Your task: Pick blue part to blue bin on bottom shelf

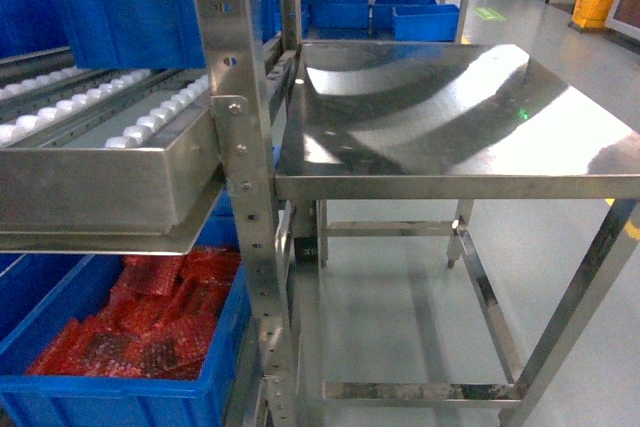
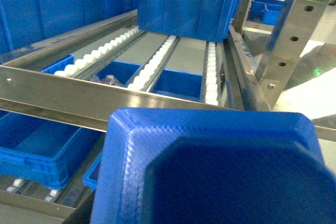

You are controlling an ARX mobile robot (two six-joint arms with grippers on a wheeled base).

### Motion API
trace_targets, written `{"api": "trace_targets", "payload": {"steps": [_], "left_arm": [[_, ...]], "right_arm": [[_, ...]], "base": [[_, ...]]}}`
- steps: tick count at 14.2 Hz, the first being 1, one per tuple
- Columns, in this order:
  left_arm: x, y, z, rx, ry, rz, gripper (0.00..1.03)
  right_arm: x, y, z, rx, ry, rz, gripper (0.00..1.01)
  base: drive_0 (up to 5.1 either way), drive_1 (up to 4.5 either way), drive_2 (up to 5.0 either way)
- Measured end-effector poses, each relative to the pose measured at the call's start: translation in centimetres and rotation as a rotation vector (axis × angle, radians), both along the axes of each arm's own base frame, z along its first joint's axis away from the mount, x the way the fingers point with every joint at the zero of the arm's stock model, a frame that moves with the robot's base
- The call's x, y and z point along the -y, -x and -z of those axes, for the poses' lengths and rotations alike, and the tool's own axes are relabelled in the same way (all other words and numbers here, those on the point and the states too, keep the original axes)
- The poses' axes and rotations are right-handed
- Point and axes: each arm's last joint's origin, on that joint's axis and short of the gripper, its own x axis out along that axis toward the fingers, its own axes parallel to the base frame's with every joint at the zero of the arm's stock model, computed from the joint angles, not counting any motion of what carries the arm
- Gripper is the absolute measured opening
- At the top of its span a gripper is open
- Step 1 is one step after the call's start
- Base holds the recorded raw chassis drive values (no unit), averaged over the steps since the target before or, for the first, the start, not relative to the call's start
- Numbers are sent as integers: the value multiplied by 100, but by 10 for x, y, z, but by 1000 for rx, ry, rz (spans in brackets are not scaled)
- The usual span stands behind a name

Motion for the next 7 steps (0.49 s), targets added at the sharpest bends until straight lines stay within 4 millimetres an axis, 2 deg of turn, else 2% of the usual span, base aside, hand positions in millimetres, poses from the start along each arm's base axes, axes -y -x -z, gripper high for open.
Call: {"api": "trace_targets", "payload": {"steps": [7], "left_arm": [[0, 0, 0, 1, 1, 0, 43]], "right_arm": [[0, 0, 0, 3, 0, 0, 98]], "base": [[-504, 242, 242]]}}
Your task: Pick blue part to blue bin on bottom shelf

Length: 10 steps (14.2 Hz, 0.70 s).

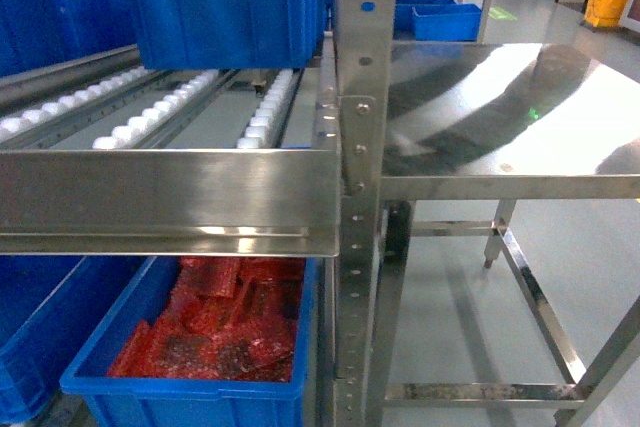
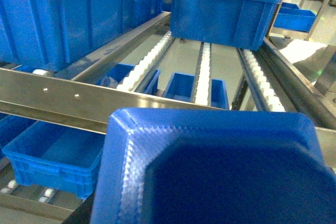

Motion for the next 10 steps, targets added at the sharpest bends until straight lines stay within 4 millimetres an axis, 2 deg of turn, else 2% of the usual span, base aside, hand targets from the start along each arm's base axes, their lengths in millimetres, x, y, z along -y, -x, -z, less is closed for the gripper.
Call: {"api": "trace_targets", "payload": {"steps": [10], "left_arm": [[0, 0, 0, -4, -1, 3, 43]], "right_arm": [[0, 0, 0, -4, 0, 0, 98]], "base": [[-502, 243, 243]]}}
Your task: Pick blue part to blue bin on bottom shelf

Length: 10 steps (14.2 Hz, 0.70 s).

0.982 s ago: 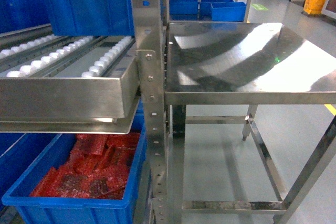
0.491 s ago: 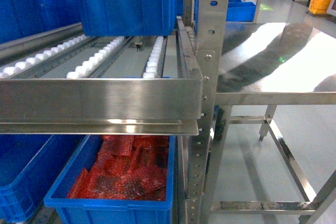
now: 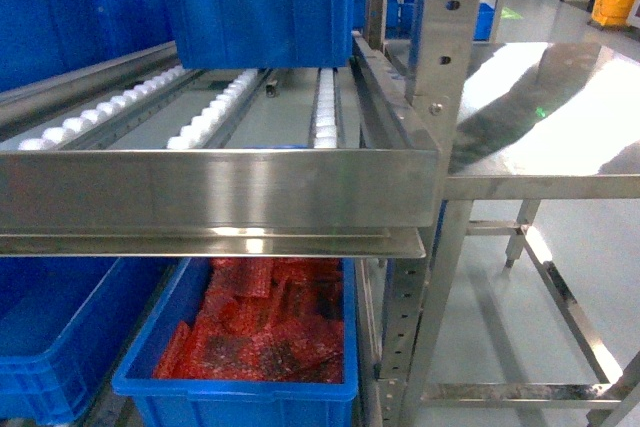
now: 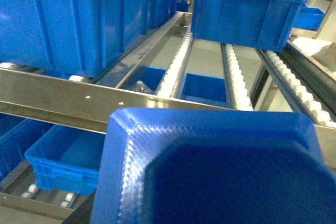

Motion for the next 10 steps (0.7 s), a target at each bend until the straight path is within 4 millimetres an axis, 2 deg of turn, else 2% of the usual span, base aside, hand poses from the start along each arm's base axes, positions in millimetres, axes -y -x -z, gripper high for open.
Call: {"api": "trace_targets", "payload": {"steps": [9, 10], "left_arm": [[0, 0, 0, 2, 1, -2, 43], [0, 0, 0, 3, 0, -7, 43]], "right_arm": [[0, 0, 0, 3, 0, 0, 98], [0, 0, 0, 5, 0, -2, 98]], "base": [[-502, 243, 243], [0, 0, 0]]}}
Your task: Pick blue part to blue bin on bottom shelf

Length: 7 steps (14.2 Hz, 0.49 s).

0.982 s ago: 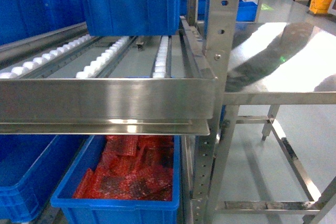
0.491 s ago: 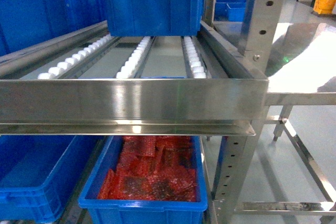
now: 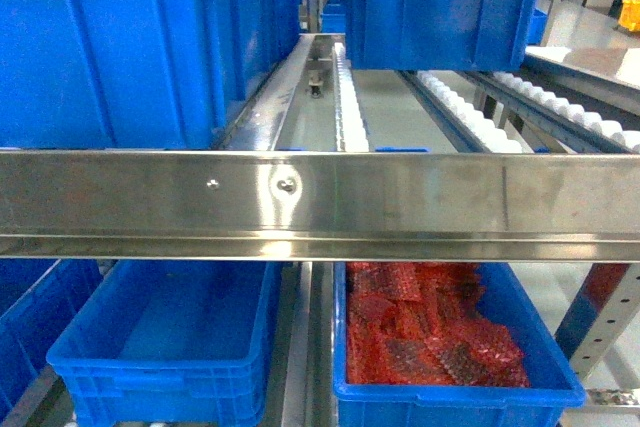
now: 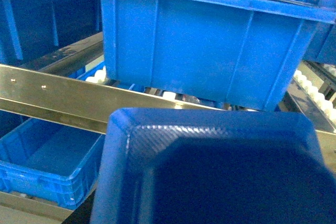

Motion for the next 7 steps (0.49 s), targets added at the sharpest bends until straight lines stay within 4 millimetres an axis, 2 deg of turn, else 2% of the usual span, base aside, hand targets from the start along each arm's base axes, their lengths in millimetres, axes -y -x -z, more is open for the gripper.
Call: {"api": "trace_targets", "payload": {"steps": [7], "left_arm": [[0, 0, 0, 0, 1, 3, 43]], "right_arm": [[0, 0, 0, -3, 0, -1, 98]], "base": [[0, 0, 0]]}}
